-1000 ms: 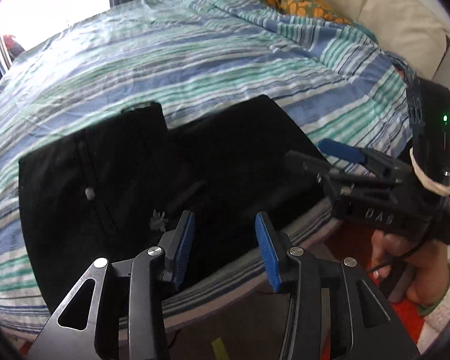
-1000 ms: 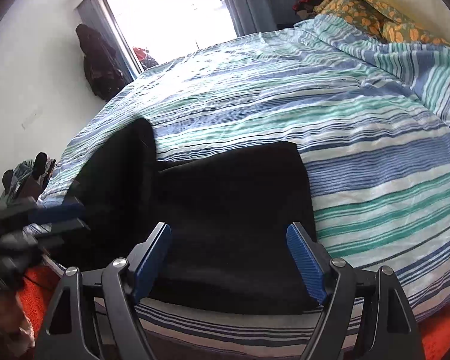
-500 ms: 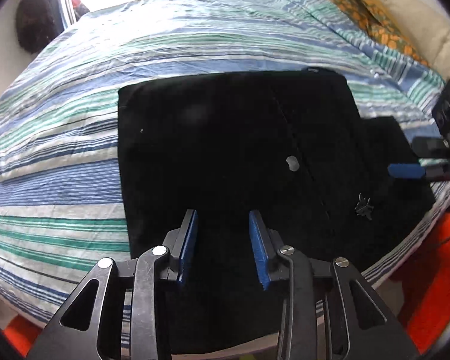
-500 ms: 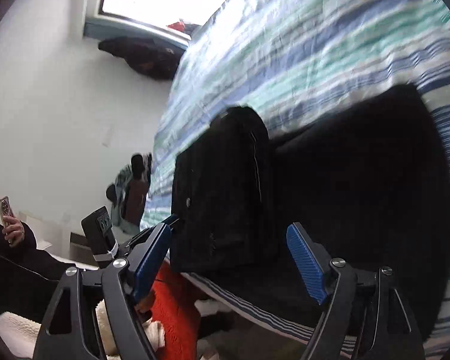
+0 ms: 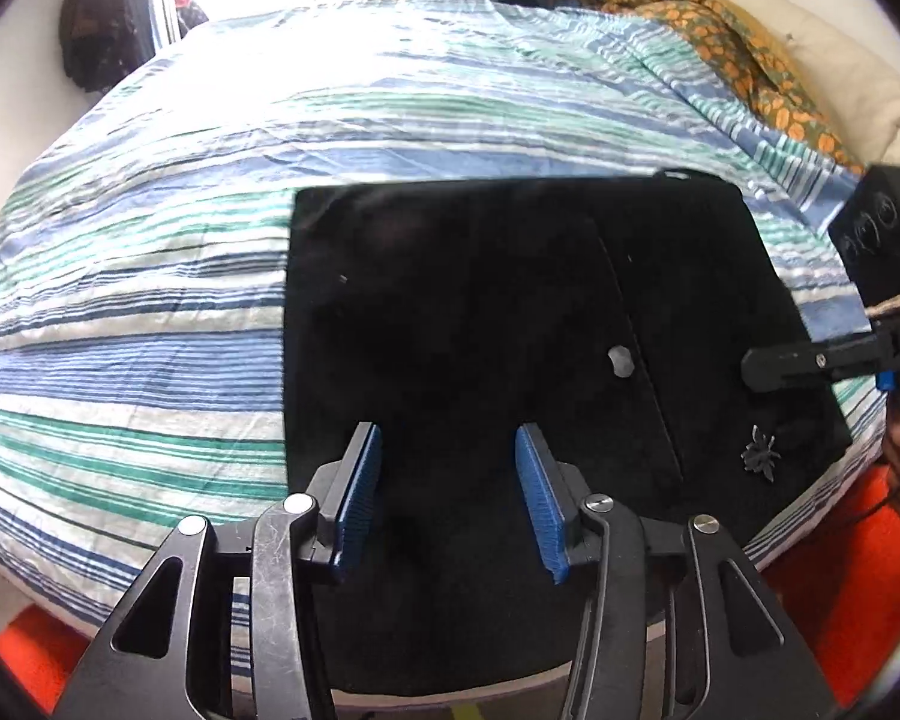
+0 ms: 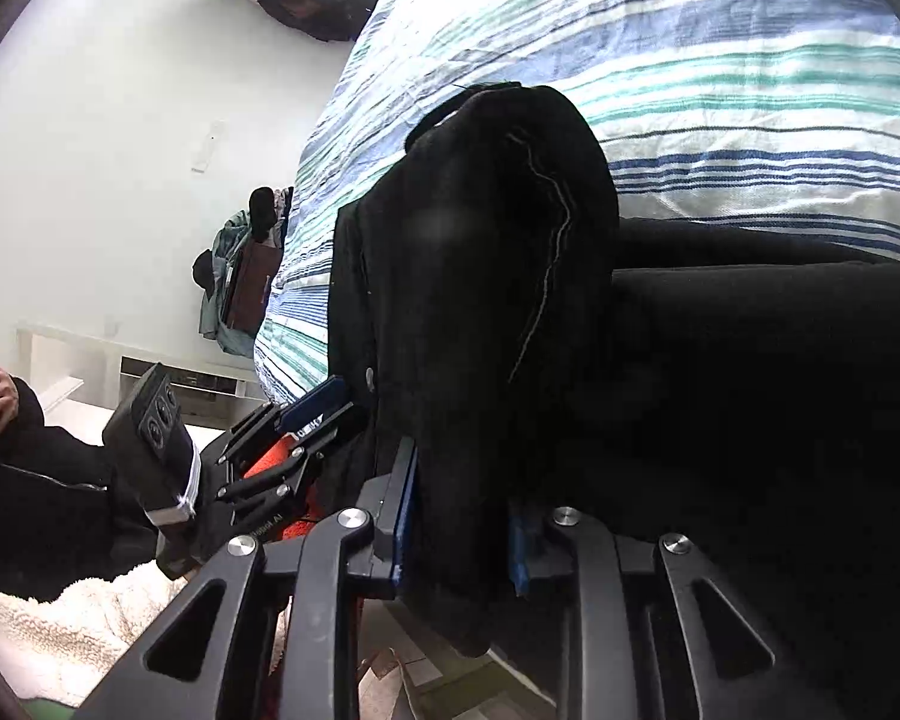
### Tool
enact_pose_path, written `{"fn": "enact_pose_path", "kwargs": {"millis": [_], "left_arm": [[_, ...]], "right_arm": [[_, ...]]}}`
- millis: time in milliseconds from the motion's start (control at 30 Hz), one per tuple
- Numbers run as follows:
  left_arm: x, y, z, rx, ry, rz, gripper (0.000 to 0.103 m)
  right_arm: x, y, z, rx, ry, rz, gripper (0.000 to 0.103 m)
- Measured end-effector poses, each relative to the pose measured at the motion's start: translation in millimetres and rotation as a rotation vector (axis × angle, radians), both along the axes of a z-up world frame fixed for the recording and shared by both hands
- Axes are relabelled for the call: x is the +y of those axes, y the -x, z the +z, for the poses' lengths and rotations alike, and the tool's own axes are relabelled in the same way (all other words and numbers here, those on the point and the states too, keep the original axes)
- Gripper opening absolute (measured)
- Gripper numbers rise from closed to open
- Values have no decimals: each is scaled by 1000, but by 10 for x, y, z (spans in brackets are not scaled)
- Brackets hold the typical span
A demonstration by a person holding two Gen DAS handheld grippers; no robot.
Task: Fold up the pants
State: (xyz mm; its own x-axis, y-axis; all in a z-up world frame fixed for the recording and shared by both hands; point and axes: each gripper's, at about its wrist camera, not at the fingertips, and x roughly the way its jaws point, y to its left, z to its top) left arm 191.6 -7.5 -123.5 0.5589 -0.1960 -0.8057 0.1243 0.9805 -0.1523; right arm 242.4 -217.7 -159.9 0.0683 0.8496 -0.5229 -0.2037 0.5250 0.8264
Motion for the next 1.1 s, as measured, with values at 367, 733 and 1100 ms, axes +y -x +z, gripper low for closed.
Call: {"fn": "enact_pose_path", "kwargs": {"millis": [367, 733, 1100], "left_arm": [[89, 148, 470, -51, -16, 57, 67], [-372, 55, 448, -60, -138, -8, 73], [-830, 87, -194, 33, -233, -120, 74]], "right_arm": [[-1342, 418, 141, 7, 44, -215, 23], [-1548, 593, 309, -145, 287, -358, 41], [-953, -65, -115, -203, 421, -301, 26]]}}
